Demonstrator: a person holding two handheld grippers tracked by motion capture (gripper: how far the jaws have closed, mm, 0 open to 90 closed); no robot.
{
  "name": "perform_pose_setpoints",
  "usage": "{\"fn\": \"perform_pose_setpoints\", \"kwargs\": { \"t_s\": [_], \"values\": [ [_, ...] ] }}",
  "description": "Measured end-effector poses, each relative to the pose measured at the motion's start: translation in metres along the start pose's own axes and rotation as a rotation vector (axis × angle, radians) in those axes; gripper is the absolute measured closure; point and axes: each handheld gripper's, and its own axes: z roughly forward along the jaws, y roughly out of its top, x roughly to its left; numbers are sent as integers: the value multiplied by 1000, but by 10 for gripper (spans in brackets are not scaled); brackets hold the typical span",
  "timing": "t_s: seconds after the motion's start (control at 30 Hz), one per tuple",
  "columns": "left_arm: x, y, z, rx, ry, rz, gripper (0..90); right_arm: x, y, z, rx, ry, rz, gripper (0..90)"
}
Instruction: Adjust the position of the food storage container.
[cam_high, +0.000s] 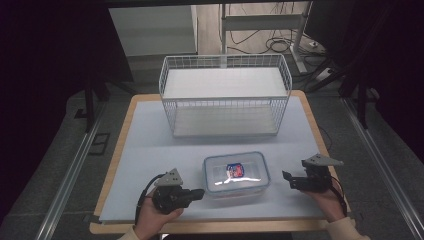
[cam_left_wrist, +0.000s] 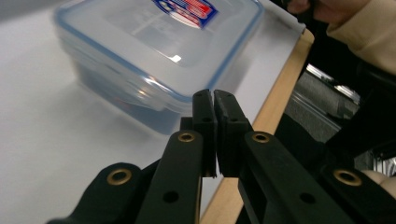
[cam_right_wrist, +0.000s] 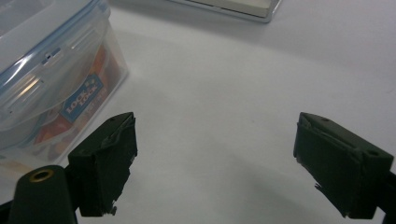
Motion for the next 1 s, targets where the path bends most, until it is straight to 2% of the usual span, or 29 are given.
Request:
{"fn": "perform_pose_setpoints", "kwargs": {
  "t_s": [0.23,0.4,0.5,0.6,0.73,1.0],
  "values": [
    [-8,-5,9,33,-33,7,899,-1,0,-1,-10,3,8,134],
    [-16,-8,20,72,-54,32,899,0,0,-1,-6,3,6,134],
    [-21,-8,28,103,-44,68,899,0,0,-1,-6,2,6,135],
    [-25,-6,35,95,-41,81,899,0,0,-1,-5,4,5,135],
    [-28,-4,46,124,-31,119,900,1,0,-1,-2,7,4,136],
    [-24,-3,56,129,-3,108,899,0,-1,-2,0,5,6,136]
  ]
}}
